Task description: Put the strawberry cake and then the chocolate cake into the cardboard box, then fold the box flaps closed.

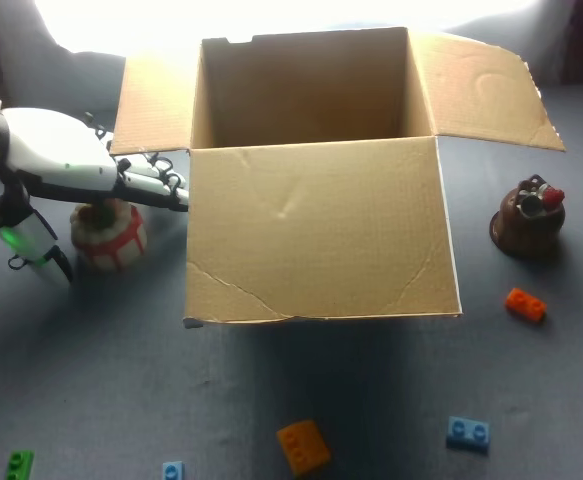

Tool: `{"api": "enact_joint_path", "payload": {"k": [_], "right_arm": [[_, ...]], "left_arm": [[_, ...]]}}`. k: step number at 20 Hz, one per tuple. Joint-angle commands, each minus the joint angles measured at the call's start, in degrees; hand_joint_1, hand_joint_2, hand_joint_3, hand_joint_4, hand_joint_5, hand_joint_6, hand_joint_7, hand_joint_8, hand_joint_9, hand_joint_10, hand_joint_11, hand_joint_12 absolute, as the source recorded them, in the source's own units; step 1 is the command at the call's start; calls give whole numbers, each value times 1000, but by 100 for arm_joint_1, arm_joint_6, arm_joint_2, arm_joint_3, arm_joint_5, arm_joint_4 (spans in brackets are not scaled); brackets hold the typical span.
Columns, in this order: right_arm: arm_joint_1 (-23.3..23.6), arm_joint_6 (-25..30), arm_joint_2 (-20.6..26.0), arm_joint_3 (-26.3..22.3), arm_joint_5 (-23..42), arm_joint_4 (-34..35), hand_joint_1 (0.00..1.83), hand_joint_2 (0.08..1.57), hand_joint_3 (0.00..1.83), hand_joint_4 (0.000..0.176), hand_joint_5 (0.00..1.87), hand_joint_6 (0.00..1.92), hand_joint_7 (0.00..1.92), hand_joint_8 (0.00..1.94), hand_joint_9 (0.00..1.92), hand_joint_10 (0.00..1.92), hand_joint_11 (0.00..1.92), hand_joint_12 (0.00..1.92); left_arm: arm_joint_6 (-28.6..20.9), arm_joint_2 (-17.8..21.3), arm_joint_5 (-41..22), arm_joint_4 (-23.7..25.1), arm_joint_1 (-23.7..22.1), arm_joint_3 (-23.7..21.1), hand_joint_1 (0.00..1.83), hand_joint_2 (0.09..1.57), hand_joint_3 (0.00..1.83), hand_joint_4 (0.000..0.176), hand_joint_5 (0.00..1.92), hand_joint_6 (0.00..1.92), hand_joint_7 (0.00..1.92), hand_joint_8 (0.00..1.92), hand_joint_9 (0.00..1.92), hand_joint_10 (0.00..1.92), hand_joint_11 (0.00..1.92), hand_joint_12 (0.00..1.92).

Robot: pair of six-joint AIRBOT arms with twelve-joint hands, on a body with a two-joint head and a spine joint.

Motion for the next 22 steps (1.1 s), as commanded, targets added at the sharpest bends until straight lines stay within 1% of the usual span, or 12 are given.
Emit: {"api": "enact_joint_path", "payload": {"k": [1, 4, 5, 6, 7, 8, 10, 11, 12, 14, 21, 22], "right_arm": [[46, -45, 70, 20, 631, 39, 294, 1041, 0, 0, 62, 1, 99, 0, 98, 1, 0, 316], [46, -46, 63, 20, 631, 39, 284, 1043, 0, 0, 26, 0, 76, 2, 81, 3, 0, 267], [46, -46, 57, 20, 631, 39, 297, 1038, 0, 0, 42, 7, 91, 7, 94, 8, 0, 273], [46, -46, 51, 20, 631, 39, 285, 1040, 0, 0, 34, 2, 88, 3, 92, 5, 0, 256], [46, -46, 49, 20, 631, 39, 298, 1040, 0, 0, 53, 7, 98, 3, 97, 5, 0, 281], [46, -46, 46, 20, 629, 39, 291, 1046, 2, 0, 57, 7, 103, 4, 102, 6, 0, 289], [46, -46, 46, 19, 623, 39, 286, 1046, 1, 0, 60, 3, 108, 1, 107, 4, 0, 316], [44, -46, 46, 19, 614, 39, 282, 1047, 1, 0, 52, 0, 105, 0, 105, 3, 0, 315], [44, -46, 46, 19, 610, 39, 289, 1048, 2, 0, 50, 0, 105, 0, 108, 3, 0, 320], [44, -46, 46, 18, 603, 39, 286, 1051, 2, 0, 58, 3, 99, 0, 102, 0, 0, 320], [44, -46, 44, 18, 583, 39, 263, 1061, 3, 0, 34, 0, 83, 0, 90, 0, 0, 260], [44, -46, 44, 18, 583, 39, 284, 1055, 0, 0, 44, 4, 92, 3, 102, 5, 0, 305]], "left_arm": [[64, 15, 18, -398, -6, 26, 1104, 905, 3, 70, 37, 10, 55, 10, 110, 23, 0, 596], [98, -7, 35, -466, 36, 50, 1187, 925, 5, 84, 250, 29, 353, 27, 359, 59, 0, 1150], [106, -15, 35, -478, 61, 73, 1210, 950, 14, 81, 332, 52, 433, 49, 439, 95, 0, 1317], [107, -19, 35, -493, 92, 96, 1208, 978, 10, 87, 402, 77, 443, 216, 325, 609, 0, 1523], [107, -21, 35, -505, 112, 109, 1215, 995, 11, 87, 421, 123, 321, 575, 202, 998, 0, 1638], [106, -21, 35, -506, 128, 112, 1198, 1013, 18, 71, 424, 212, 190, 954, 159, 1280, 69, 1728], [106, -20, 34, -518, 155, 101, 1193, 1062, 64, 47, 222, 993, 86, 1349, 94, 1600, 119, 1864], [104, -19, 34, -520, 159, 94, 1230, 1075, 80, 21, 234, 1174, 86, 1490, 100, 1723, 162, 1910], [104, -19, 34, -520, 162, 93, 1266, 1072, 89, 1, 247, 1252, 82, 1582, 112, 1793, 200, 1919], [99, -17, 28, -521, 168, 104, 1310, 1049, 88, 0, 225, 1436, 48, 1791, 130, 1910, 276, 1921], [43, -12, -71, -522, 75, 248, 1378, 1031, 79, 0, 221, 1550, 36, 1829, 133, 1921, 306, 1921], [13, -9, -124, -521, 13, 326, 1371, 1029, 78, 0, 229, 1552, 30, 1833, 132, 1921, 303, 1921]]}}
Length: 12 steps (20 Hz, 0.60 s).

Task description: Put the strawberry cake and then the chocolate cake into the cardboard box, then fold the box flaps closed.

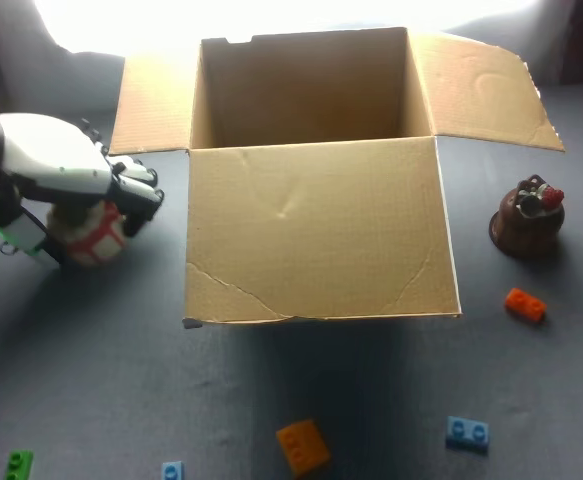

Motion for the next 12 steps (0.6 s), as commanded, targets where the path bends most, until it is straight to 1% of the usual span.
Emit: {"api": "enact_joint_path", "payload": {"k": [1, 3, 4, 5, 6, 8, 10, 11, 12], "right_arm": [[44, -39, 70, 18, 620, 39, 300, 1051, 0, 0, 47, 3, 94, 2, 101, 3, 0, 287], [43, -39, 71, 19, 621, 39, 301, 1055, 0, 0, 46, 2, 92, 1, 98, 1, 0, 309], [43, -39, 71, 19, 621, 39, 289, 1052, 0, 0, 46, 2, 96, 1, 97, 0, 0, 294], [43, -39, 71, 19, 621, 39, 279, 1045, 0, 0, 54, 3, 104, 2, 103, 2, 0, 310], [43, -39, 71, 19, 621, 39, 283, 1044, 0, 0, 55, 3, 103, 1, 101, 1, 0, 300], [43, -39, 72, 19, 621, 39, 301, 1036, 0, 0, 35, 2, 116, 2, 115, 4, 0, 365], [43, -44, 72, 19, 622, 39, 310, 1017, 0, 0, 62, 7, 129, 2, 133, 7, 0, 441], [43, -45, 72, 19, 622, 39, 309, 1020, 0, 0, 70, 10, 129, 2, 134, 7, 0, 447], [43, -46, 72, 19, 622, 39, 276, 1031, 1, 0, 58, 3, 116, 1, 120, 2, 0, 392]], "left_arm": [[-35, 71, -75, -385, -123, 86, 1368, 1030, 77, 0, 240, 1555, 30, 1847, 141, 1921, 308, 1921], [-138, 105, -213, -361, -334, 276, 1380, 1038, 79, 0, 261, 1558, 52, 1863, 155, 1921, 298, 1921], [-240, 118, -292, -284, -463, 374, 1384, 1039, 80, 0, 252, 1617, 67, 1890, 165, 1921, 284, 1921], [-303, 130, -357, -236, -568, 457, 1374, 1038, 80, 0, 250, 1635, 66, 1895, 166, 1921, 290, 1921], [-379, 146, -422, -189, -672, 539, 1375, 1040, 80, 0, 253, 1603, 69, 1883, 162, 1921, 290, 1921], [-543, 181, -563, -46, -902, 673, 1367, 1053, 87, 0, 252, 1544, 79, 1856, 167, 1921, 305, 1921], [-625, 225, -658, 94, -1130, 736, 1354, 1076, 94, 0, 286, 1488, 108, 1821, 176, 1921, 303, 1921], [-639, 243, -685, 156, -1217, 741, 1347, 1079, 92, 0, 303, 1477, 121, 1826, 191, 1921, 310, 1921], [-662, 268, -749, 267, -1357, 743, 1342, 1065, 82, 0, 305, 1482, 126, 1830, 216, 1921, 334, 1921]]}}
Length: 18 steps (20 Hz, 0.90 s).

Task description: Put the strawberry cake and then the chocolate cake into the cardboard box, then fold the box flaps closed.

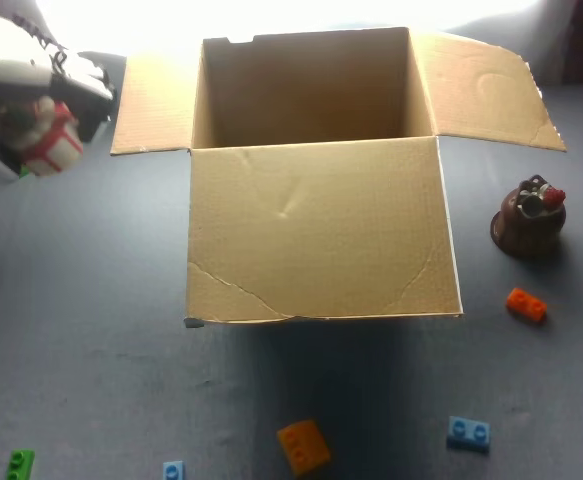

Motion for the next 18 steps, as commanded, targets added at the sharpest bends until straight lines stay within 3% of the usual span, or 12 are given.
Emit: {"api": "enact_joint_path", "payload": {"k": [1, 2, 3, 4, 6, 10, 18], "right_arm": [[43, -42, 72, 19, 625, 39, 264, 1041, 3, 0, 46, 1, 108, 0, 109, 1, 0, 351], [43, -42, 72, 19, 625, 39, 264, 1046, 4, 0, 41, 0, 96, 0, 98, 1, 0, 317], [43, -42, 72, 19, 625, 39, 301, 1036, 0, 0, 71, 9, 122, 6, 119, 8, 0, 378], [43, -42, 72, 19, 625, 39, 285, 1044, 2, 0, 75, 7, 104, 1, 112, 3, 0, 357], [43, -47, 72, 19, 625, 39, 284, 1046, 1, 0, 73, 3, 92, 4, 99, 3, 0, 316], [43, -74, 72, 19, 625, 39, 289, 1030, 0, 0, 116, 10, 150, 9, 164, 18, 0, 524], [43, -90, 72, 20, 626, 39, 213, 1029, 0, 0, 86, 1, 119, 3, 140, 1, 0, 446]], "left_arm": [[-38, 65, -89, -313, -116, 32, 1339, 1086, 87, 0, 311, 1469, 140, 1823, 221, 1921, 346, 1921], [-79, 93, -162, -200, -257, 35, 1339, 1094, 87, 0, 318, 1461, 159, 1809, 229, 1921, 345, 1921], [-91, 107, -183, -150, -318, 32, 1120, 1307, 53, 0, 515, 1535, 416, 1846, 252, 1921, 358, 1921], [-106, 131, -213, -45, -426, 23, 1069, 1365, 22, 0, 544, 1564, 467, 1854, 265, 1921, 360, 1921], [-134, 197, -277, 148, -661, -35, 1062, 1379, 6, 0, 561, 1559, 484, 1847, 280, 1921, 350, 1921], [-133, 490, -288, 564, -1239, -484, 1089, 1353, 0, 0, 617, 1494, 528, 1791, 346, 1921, 348, 1921], [-303, 659, -519, 906, -1967, -991, 1090, 1345, 0, 0, 615, 1487, 549, 1761, 346, 1910, 317, 1921]]}}
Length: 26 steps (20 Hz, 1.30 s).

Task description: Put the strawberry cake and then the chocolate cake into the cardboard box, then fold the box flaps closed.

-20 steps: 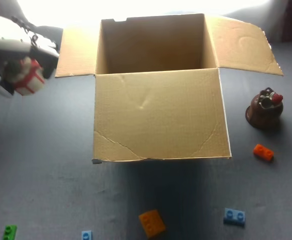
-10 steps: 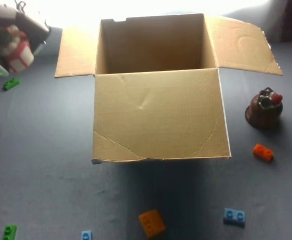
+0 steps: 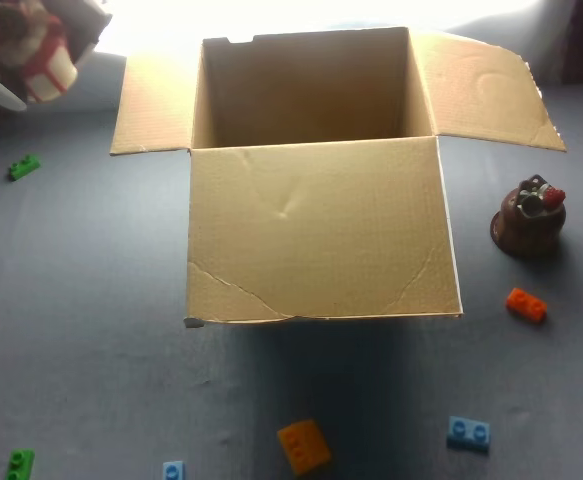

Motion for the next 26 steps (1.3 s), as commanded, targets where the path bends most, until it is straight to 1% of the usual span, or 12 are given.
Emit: {"api": "enact_joint_path", "payload": {"k": [1, 2, 3, 5, 7, 10, 12, 14, 18, 21, 24, 26], "right_arm": [[44, -25, 72, 20, 628, 37, 207, 1031, 1, 0, 76, 0, 108, 1, 125, 0, 0, 414], [44, -25, 72, 20, 633, 37, 229, 1035, 2, 0, 71, 0, 92, 0, 106, 0, 0, 366], [44, -25, 72, 20, 633, 37, 233, 1035, 1, 0, 82, 3, 93, 1, 108, 2, 0, 394], [43, -25, 72, 20, 635, 37, 248, 1030, 0, 0, 101, 7, 95, 1, 103, 0, 0, 386], [41, -25, 73, 20, 636, 37, 290, 1021, 0, 0, 92, 1, 136, 8, 156, 16, 0, 462], [40, -24, 72, 19, 636, 38, 367, 1022, 0, 0, 94, 3, 145, 3, 151, 6, 0, 392], [42, -23, 72, 20, 636, 66, 376, 1016, 0, 0, 108, 4, 148, 1, 159, 5, 0, 437], [42, -24, 72, 21, 636, 125, 341, 1024, 1, 0, 84, 0, 127, 0, 130, 0, 0, 402], [42, -25, 71, 21, 636, 125, 371, 1048, 4, 0, 90, 3, 138, 1, 145, 3, 0, 418], [42, -26, 71, 21, 636, 125, 368, 1063, 4, 0, 83, 2, 135, 2, 122, 0, 0, 340], [42, -26, 71, 21, 636, 125, 343, 1052, 0, 0, 68, 2, 122, 0, 110, 1, 0, 352], [43, -27, 67, 21, 642, 125, 335, 1059, 0, 0, 54, 0, 104, 0, 97, 0, 0, 304]], "left_arm": [[-47, 80, 9, -423, -108, -25, 1086, 1348, 0, 0, 606, 1500, 546, 1764, 339, 1908, 305, 1921], [-101, 80, 3, -419, -174, -146, 1084, 1351, 1, 0, 603, 1503, 536, 1777, 325, 1918, 289, 1921], [-114, 80, 3, -419, -212, -216, 1080, 1354, 2, 0, 597, 1520, 530, 1779, 318, 1920, 298, 1921], [-120, 79, 49, -331, -386, -516, 1083, 1353, 0, 0, 598, 1511, 541, 1778, 354, 1921, 379, 1921], [-120, 79, 121, -271, -463, -760, 1077, 1362, 4, 0, 576, 1531, 534, 1807, 360, 1921, 387, 1921], [-101, 73, 208, -183, -484, -1079, 1084, 1364, 2, 0, 573, 1508, 535, 1834, 378, 1921, 394, 1921], [-67, 20, 228, -178, -472, -1217, 1091, 1357, 0, 0, 592, 1483, 540, 1827, 373, 1921, 420, 1921], [-7, -100, 268, -177, -436, -1279, 1092, 1356, 0, 0, 597, 1482, 538, 1822, 358, 1921, 422, 1921], [78, -362, 396, -137, -415, -1297, 1088, 1357, 0, 0, 596, 1492, 535, 1818, 349, 1921, 399, 1921], [152, -535, 519, -85, -408, -1285, 1090, 1356, 0, 0, 601, 1487, 532, 1820, 368, 1921, 407, 1921], [230, -719, 645, -64, -357, -1191, 1077, 1362, 1, 0, 584, 1519, 527, 1815, 335, 1921, 407, 1921], [265, -842, 691, -64, -318, -1076, 1088, 1358, 0, 0, 591, 1490, 537, 1821, 335, 1921, 421, 1921]]}}
